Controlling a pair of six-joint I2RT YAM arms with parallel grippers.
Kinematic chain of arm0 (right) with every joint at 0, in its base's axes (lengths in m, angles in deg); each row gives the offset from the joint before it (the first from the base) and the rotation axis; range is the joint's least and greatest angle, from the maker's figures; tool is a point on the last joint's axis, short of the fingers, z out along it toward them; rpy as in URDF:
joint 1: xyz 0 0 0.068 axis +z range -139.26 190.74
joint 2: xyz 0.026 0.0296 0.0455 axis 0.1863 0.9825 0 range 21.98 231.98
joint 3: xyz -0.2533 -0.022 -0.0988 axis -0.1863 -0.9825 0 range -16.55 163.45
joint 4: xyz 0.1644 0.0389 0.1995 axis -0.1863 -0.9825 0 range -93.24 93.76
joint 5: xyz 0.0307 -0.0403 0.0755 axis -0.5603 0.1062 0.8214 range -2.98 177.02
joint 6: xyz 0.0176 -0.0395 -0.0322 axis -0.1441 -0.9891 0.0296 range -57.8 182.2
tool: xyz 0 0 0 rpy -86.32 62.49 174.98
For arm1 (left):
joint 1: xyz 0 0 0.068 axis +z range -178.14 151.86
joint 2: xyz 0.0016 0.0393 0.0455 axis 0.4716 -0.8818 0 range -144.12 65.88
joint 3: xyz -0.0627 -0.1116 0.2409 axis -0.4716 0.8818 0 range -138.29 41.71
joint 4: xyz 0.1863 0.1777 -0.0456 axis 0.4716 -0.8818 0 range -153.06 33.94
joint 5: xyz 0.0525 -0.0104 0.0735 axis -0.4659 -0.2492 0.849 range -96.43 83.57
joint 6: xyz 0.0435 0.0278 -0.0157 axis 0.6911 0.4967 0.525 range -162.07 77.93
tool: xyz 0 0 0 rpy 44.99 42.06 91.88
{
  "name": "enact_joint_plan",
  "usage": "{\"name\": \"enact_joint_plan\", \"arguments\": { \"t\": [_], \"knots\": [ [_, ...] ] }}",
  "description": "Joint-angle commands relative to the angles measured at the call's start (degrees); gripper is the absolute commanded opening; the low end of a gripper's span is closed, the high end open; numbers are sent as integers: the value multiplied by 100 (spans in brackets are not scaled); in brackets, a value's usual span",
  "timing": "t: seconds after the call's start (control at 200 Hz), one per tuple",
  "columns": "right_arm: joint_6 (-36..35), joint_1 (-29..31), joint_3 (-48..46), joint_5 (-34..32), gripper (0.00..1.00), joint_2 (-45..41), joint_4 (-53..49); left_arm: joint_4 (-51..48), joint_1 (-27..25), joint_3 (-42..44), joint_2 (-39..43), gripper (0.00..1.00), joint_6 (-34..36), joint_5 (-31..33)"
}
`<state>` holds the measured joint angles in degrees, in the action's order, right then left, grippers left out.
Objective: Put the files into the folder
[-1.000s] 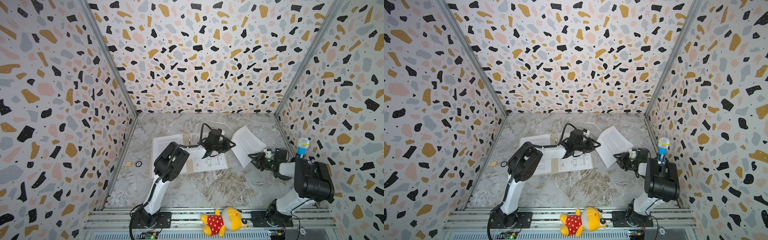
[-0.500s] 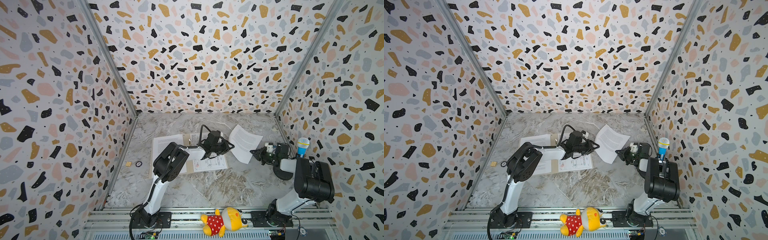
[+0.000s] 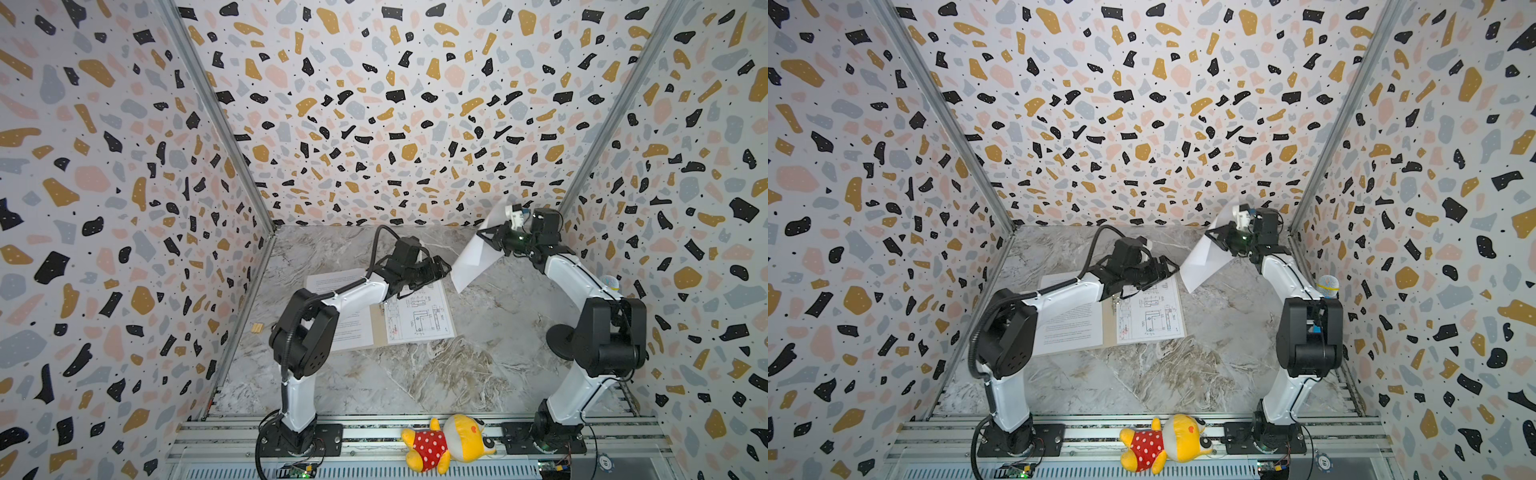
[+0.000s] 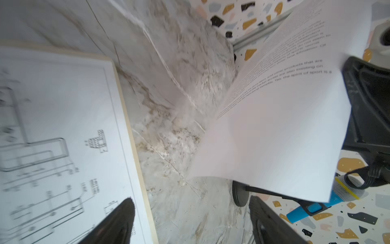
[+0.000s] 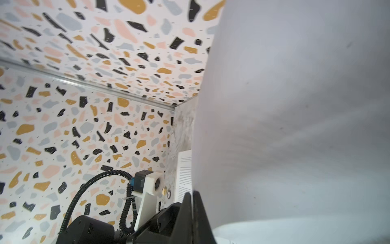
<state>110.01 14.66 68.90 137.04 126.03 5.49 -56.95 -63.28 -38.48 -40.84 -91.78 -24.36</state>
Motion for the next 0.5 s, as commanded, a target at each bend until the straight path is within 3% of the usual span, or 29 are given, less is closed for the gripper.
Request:
{"name": "enact_joint_plan", "arguments": {
  "t": [0.0, 0.08, 0.335, 0.496],
  "knots": [
    [300, 273, 620, 424, 0, 161, -195, -586, 272, 361, 723, 91, 596, 546],
    [502, 399, 845, 525, 0, 214, -86, -600, 571, 834, 1213, 100, 633, 821],
    [567, 1135, 1873, 758, 0, 804, -310, -495, 1651, 1878, 1906, 100, 627, 1004],
    [-23, 985, 1159, 603, 0, 566, -589, -51, 2202, 2501, 2107, 100, 447, 645]
  ]
}}
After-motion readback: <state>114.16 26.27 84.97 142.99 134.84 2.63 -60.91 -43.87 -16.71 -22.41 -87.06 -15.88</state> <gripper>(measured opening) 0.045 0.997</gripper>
